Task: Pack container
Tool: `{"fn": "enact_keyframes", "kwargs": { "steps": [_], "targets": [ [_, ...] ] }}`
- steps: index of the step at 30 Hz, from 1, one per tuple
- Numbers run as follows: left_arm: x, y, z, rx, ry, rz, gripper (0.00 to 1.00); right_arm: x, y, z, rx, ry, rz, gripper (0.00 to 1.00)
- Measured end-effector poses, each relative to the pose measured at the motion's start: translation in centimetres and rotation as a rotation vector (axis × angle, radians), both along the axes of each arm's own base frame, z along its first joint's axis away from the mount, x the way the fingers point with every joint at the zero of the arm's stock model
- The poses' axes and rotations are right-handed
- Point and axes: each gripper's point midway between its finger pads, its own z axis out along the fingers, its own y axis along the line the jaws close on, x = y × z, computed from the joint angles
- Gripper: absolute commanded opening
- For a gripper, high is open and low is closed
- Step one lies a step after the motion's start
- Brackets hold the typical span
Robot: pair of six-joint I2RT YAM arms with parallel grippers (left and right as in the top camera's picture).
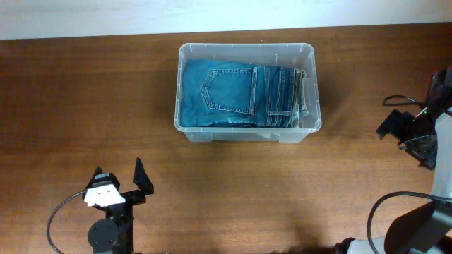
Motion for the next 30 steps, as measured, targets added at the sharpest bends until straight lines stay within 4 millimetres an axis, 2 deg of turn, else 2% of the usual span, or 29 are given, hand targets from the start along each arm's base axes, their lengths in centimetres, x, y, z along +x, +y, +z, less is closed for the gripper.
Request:
{"fn": "enact_keyframes", "kwargs": {
  "steps": [21,23,25,30],
  "targets": [
    [0.0,0.0,0.0,0.000,0.000,0.000,0.99,0.0,0.0,0.3,-0.004,-0.008,0.000,0.98],
    [0.0,0.0,0.0,0.000,0.000,0.000,0.99,-0.2,0.1,1.1,-0.019,-0.036,0.000,0.98],
    [0.0,0.0,0.0,0.000,0.000,0.000,0.99,-0.6,0.3,2.8,-0.047,-0.092,0.000,0.98],
    [0.0,0.0,0.0,0.000,0.000,0.000,0.99,-2.9,1.5,9.1,-0.159,-0.306,0.000,0.98]
  ]
}}
